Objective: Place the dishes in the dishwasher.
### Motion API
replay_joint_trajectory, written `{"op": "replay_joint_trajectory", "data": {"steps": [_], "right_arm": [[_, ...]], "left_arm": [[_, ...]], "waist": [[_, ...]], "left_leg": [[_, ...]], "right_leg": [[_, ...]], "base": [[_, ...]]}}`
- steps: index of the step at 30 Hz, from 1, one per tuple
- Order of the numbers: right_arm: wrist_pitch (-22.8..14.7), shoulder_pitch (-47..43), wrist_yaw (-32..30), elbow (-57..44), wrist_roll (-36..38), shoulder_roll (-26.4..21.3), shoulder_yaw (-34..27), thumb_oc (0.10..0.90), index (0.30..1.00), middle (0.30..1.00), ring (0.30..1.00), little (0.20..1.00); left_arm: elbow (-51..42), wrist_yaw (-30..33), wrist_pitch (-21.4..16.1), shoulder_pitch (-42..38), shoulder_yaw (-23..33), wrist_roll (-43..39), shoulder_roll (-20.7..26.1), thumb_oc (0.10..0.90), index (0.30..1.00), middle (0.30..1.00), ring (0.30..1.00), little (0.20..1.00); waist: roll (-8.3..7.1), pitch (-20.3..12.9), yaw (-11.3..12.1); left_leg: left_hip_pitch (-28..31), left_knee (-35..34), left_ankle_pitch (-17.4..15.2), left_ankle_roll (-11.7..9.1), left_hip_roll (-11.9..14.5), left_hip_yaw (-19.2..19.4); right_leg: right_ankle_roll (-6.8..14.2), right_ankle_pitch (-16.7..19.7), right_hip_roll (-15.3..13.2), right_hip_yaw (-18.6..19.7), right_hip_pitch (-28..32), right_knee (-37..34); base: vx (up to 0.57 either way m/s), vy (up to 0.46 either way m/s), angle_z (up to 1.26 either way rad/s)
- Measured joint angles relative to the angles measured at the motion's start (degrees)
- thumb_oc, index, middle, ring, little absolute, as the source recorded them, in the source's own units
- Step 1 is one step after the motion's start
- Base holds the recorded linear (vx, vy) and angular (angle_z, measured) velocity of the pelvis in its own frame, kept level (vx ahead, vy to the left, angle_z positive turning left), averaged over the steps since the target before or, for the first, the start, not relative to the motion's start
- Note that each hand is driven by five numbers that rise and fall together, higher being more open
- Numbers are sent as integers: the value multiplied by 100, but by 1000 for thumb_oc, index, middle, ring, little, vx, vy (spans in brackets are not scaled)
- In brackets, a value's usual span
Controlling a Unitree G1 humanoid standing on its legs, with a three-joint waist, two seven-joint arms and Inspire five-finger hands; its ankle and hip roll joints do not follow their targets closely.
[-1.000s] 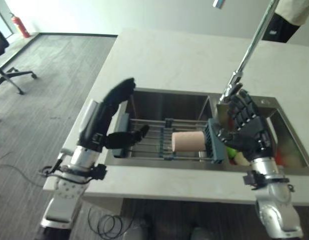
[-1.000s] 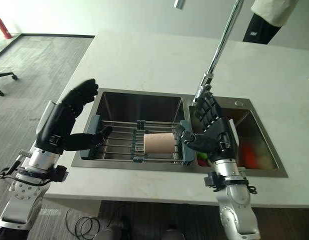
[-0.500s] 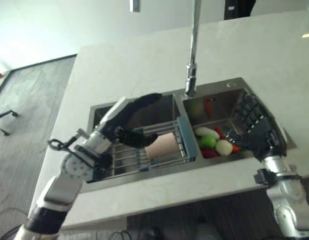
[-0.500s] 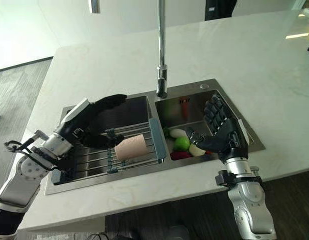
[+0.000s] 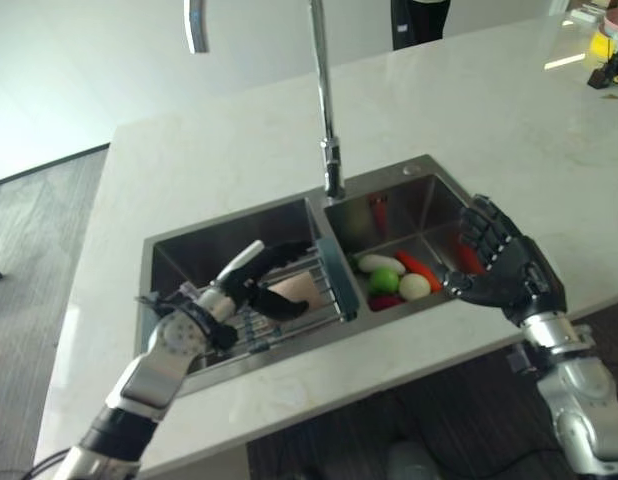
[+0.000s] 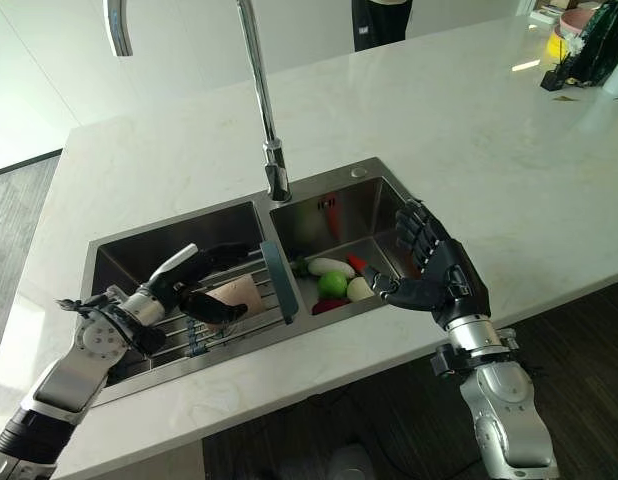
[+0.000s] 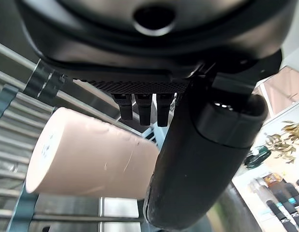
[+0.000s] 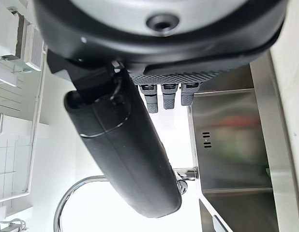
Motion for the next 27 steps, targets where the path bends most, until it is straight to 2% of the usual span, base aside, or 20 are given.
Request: {"op": "replay_joint_trajectory", "data": {"steps": [6, 11, 20, 23, 26, 27], "right_arm": [[2, 1, 19, 10, -12, -61, -1, 800, 900, 900, 900, 900], [3, 13, 113, 24, -58, -63, -3, 800, 900, 900, 900, 900], [11, 16, 225, 37, -315, -63, -10, 800, 900, 900, 900, 900], [69, 18, 257, 41, -459, -64, -10, 800, 900, 900, 900, 900], [114, 18, 345, 42, -463, -64, -10, 800, 900, 900, 900, 900], [116, 18, 348, 42, -463, -65, -10, 800, 900, 900, 900, 900]], "left_arm": [[344, 7, 72, 8, -104, 323, -7, 800, 900, 900, 900, 900], [561, 118, 122, 110, -108, 669, -33, 800, 900, 900, 900, 900], [1026, 507, 217, 198, -141, 1345, -46, 800, 900, 900, 900, 900], [1078, 648, 344, 214, -142, 1554, -249, 800, 900, 900, 900, 900], [1081, 675, 420, 214, -142, 1573, -261, 800, 900, 900, 900, 900], [1091, 671, 426, 214, -147, 1681, -263, 711, 766, 766, 766, 766]], "waist": [[-3, -85, -7], [-98, -303, -14], [-146, -331, -13], [-148, -330, -7], [-151, -331, -11], [-152, -331, -12]], "left_leg": [[20, -5, 12, -16, 15, 10], [24, -37, 15, -24, 18, 29], [30, -34, 17, -30, 50, 57], [46, -35, 14, -41, 71, 41], [48, -32, 15, -50, 90, 45], [48, -32, 16, -53, 94, 44]], "right_leg": [[-15, 6, 15, 8, -5, 28], [-23, 1, 23, 14, -33, 36], [-39, 14, 61, 37, -35, 27], [-47, 19, 88, 34, 4, -10], [-55, 25, 106, 33, 10, -27], [-56, 25, 111, 33, 10, -27]], "base": [[-35, -3, -1], [-4, 0, -1], [-1, 0, 0], [0, 0, 0], [0, 0, 0], [0, 0, 0]]}}
